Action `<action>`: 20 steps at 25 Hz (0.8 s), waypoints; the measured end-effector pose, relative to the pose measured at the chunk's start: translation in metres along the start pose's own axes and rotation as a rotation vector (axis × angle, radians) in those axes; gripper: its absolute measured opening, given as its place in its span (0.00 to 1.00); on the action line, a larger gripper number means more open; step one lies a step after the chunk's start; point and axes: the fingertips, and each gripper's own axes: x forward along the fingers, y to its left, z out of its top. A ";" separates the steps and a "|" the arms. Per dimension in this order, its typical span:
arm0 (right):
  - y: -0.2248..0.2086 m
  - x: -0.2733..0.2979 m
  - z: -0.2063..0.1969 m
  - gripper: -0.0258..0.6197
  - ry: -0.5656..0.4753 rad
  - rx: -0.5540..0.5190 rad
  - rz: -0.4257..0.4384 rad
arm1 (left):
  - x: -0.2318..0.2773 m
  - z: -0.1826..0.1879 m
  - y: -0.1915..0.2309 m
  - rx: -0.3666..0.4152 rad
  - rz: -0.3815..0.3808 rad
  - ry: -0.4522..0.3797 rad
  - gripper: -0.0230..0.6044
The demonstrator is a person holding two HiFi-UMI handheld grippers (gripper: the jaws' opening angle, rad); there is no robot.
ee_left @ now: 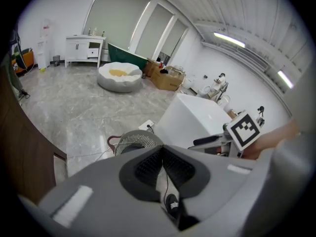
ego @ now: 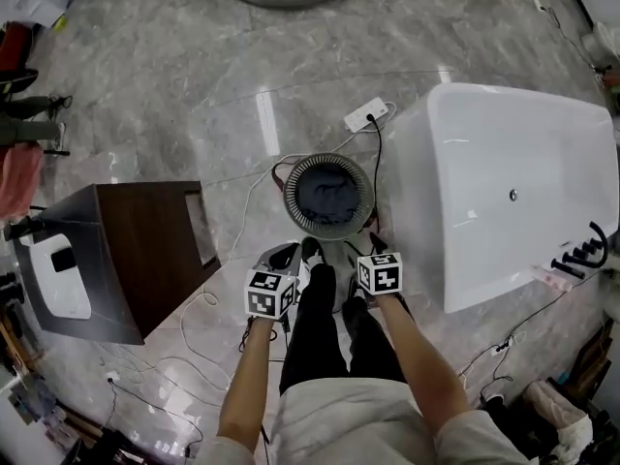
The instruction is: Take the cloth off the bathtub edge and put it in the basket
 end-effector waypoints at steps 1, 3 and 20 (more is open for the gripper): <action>0.003 -0.016 0.002 0.52 -0.020 -0.003 0.009 | -0.007 0.003 -0.011 0.006 0.001 -0.009 0.13; 0.006 -0.045 0.003 0.52 -0.059 0.016 0.021 | -0.022 0.005 -0.032 0.004 0.005 -0.028 0.13; 0.022 -0.225 -0.052 0.51 -0.219 0.059 0.208 | -0.099 -0.031 -0.172 -0.031 0.050 -0.174 0.13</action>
